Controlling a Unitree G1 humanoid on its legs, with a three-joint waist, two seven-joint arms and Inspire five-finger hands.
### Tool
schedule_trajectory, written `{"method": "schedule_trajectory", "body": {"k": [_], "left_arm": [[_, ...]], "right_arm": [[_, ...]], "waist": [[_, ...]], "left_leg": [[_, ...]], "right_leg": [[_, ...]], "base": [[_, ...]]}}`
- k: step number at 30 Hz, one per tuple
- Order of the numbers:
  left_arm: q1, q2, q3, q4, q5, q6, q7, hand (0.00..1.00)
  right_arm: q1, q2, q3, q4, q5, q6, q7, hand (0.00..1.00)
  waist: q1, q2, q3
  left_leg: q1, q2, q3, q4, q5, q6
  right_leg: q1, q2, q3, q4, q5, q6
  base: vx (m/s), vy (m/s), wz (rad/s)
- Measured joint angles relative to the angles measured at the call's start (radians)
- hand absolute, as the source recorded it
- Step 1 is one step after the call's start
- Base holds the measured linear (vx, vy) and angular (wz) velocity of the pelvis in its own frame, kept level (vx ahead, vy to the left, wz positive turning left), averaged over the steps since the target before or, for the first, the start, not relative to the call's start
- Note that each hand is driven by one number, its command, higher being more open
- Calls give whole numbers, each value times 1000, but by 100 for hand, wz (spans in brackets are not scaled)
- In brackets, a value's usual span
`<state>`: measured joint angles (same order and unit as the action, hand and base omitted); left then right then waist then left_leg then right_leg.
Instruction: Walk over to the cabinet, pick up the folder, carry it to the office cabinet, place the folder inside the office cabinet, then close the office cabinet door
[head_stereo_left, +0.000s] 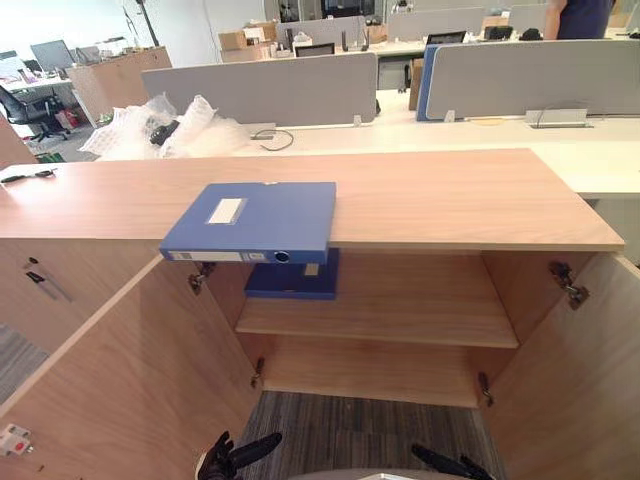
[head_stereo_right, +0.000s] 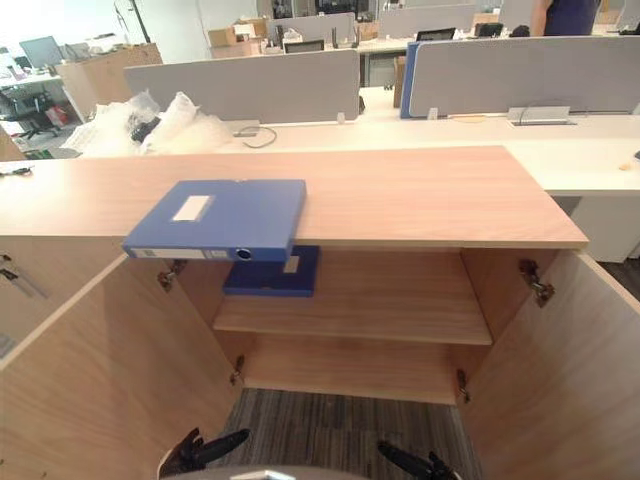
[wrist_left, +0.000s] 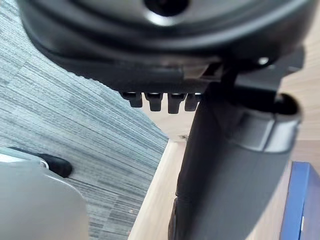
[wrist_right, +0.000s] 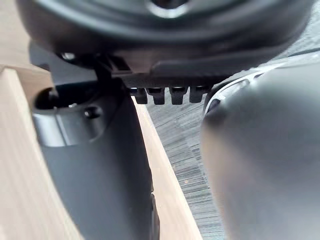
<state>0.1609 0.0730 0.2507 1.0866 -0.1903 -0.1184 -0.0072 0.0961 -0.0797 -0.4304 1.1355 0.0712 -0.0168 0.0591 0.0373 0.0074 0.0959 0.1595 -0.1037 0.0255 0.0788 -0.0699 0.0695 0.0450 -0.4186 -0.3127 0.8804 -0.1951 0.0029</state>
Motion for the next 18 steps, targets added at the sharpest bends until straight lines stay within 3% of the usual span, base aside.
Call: {"method": "schedule_trajectory", "body": {"k": [1, 3, 4, 5, 8, 11, 14, 18], "left_arm": [[3, 0, 0, 0, -23, 1, 0, 100], [6, -7, -8, 0, -138, 2, -2, 100], [6, -9, -13, -3, -178, 2, -2, 100], [10, -7, -9, -20, -263, 0, -9, 100], [31, -64, 7, -111, -459, -1, -19, 100], [65, -94, 4, -297, -602, -5, -20, 100], [111, -101, -61, -524, -707, -20, -6, 100], [163, -114, -108, -784, -722, -31, 8, 100]], "right_arm": [[0, 2, 11, 0, 0, -2, 0, 100], [-5, -3, 34, 3, 3, 6, 4, 100], [-5, -1, 41, 6, 4, 7, 4, 100], [0, 3, 69, 10, 6, 10, 3, 100], [10, -21, 109, 10, 8, 18, -6, 100], [13, -27, 168, 10, 7, 30, -8, 100], [25, -24, 212, 10, 3, 39, -9, 100], [37, -33, 237, 10, -31, 43, -9, 100]], "waist": [[-2, 0, 0], [-9, 6, 11], [-10, 4, 14], [-7, -26, 13], [5, -2, 3], [12, -8, -13], [15, -25, -35], [27, -19, -49]], "left_leg": [[1, 7, -10, -2, 0, 0], [7, 45, -48, 0, 5, -16], [7, 51, -59, 3, 5, -20], [5, 47, -72, 3, 0, -49], [-3, 101, -89, -12, -1, -92], [-16, 145, -88, -26, 1, -115], [-29, 167, -89, -39, 4, -126], [-30, 169, -88, -45, 5, -127]], "right_leg": [[-8, 15, -13, -29, -27, 18], [-14, 104, -15, -249, -90, 70], [-6, 129, -5, -330, -86, 77], [12, 149, 6, -472, -40, 96], [35, 209, -33, -538, -30, 80], [45, 268, -40, -607, -6, 56], [51, 299, -45, -661, 17, 47], [84, 312, -48, -736, 56, 54]], "base": [[65, -49, 34], [78, -123, 50], [85, -167, 52], [92, -207, 48], [66, -252, 19], [17, -203, -6], [22, -89, -3], [10, -16, -1]]}}
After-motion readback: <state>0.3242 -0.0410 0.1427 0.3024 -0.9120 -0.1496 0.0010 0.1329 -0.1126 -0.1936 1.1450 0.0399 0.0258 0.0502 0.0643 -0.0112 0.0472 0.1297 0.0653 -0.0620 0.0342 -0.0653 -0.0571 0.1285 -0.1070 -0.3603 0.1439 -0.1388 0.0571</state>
